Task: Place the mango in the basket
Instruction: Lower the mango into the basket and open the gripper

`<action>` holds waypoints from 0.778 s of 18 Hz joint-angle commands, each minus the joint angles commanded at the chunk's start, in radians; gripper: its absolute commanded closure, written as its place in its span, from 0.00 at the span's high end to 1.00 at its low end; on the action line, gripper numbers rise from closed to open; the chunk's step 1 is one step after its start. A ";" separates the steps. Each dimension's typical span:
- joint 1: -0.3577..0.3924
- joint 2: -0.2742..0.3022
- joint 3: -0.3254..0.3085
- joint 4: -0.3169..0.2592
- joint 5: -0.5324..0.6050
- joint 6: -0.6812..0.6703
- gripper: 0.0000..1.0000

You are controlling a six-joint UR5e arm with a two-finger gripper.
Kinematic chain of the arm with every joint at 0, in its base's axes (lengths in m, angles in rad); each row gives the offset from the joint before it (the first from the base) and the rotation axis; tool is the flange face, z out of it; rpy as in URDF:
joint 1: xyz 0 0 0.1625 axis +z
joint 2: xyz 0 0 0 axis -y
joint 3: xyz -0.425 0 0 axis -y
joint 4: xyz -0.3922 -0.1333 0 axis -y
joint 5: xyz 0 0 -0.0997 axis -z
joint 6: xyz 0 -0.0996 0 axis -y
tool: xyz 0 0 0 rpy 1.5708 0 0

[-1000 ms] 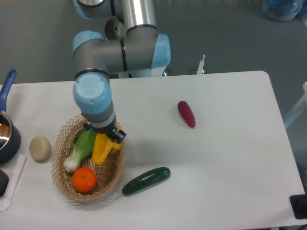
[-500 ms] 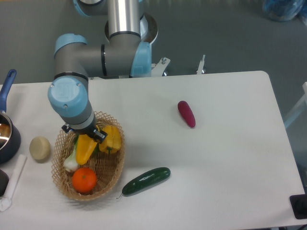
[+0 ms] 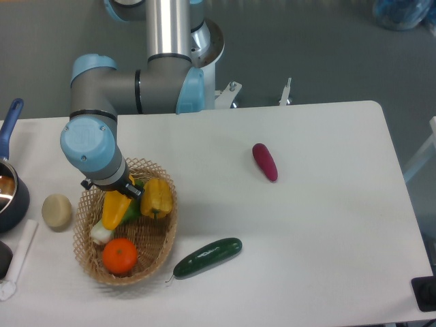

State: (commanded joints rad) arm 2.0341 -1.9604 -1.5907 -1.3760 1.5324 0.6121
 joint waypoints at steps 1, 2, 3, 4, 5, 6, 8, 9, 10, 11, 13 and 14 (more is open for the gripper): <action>0.000 -0.005 0.000 0.000 0.002 0.000 0.62; 0.000 -0.005 0.002 0.002 0.006 0.002 0.74; 0.000 -0.005 0.006 0.005 0.008 0.003 0.84; 0.000 -0.005 0.011 0.005 0.009 0.003 0.90; 0.000 -0.005 0.014 0.005 0.012 0.003 0.99; 0.002 -0.003 0.014 0.008 0.014 0.003 1.00; 0.002 0.006 0.015 0.011 0.017 0.003 1.00; 0.003 0.012 0.023 0.009 0.020 0.003 1.00; 0.005 0.018 0.035 0.008 0.028 0.003 1.00; 0.009 0.021 0.046 0.008 0.034 0.003 1.00; 0.026 0.044 0.064 0.008 0.043 0.009 1.00; 0.052 0.060 0.072 0.008 0.046 0.011 1.00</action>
State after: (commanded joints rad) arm 2.0860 -1.9008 -1.5187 -1.3683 1.5784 0.6228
